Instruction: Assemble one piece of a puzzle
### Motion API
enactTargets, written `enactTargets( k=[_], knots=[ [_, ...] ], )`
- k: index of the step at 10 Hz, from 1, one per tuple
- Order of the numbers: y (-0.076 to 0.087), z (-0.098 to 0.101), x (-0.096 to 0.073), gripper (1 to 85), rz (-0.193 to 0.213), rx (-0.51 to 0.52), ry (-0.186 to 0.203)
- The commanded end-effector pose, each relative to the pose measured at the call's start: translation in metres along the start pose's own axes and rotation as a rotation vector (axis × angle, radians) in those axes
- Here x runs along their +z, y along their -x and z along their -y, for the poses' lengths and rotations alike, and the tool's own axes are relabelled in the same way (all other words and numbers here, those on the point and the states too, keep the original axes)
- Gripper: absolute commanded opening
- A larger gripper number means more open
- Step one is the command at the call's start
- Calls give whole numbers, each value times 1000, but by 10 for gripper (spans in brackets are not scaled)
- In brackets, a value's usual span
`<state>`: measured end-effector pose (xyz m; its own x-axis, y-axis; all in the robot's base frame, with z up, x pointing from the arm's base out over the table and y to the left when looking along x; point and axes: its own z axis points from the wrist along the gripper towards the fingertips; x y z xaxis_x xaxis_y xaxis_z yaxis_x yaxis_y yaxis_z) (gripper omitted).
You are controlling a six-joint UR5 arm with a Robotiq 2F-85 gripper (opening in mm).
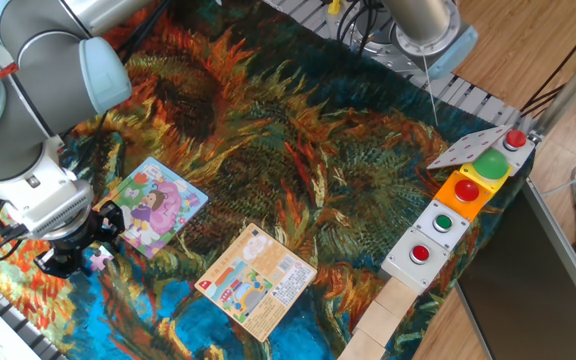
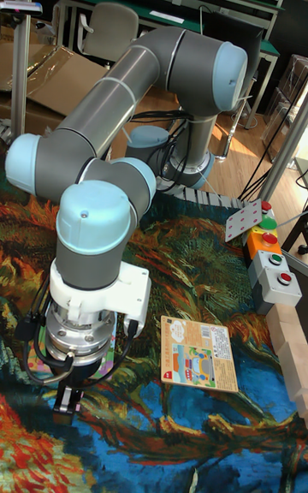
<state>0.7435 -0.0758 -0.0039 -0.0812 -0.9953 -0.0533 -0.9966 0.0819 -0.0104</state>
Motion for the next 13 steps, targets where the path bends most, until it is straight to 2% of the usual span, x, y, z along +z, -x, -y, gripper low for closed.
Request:
enactTargets(
  k=[1,2,10,13],
  knots=[
    [1,-2,-3,530,20,6,7],
    [4,-4,-4,530,33,15,16],
    [-3,-7,-11,530,13,25,31],
    [0,-8,-14,530,23,39,41]
  ],
)
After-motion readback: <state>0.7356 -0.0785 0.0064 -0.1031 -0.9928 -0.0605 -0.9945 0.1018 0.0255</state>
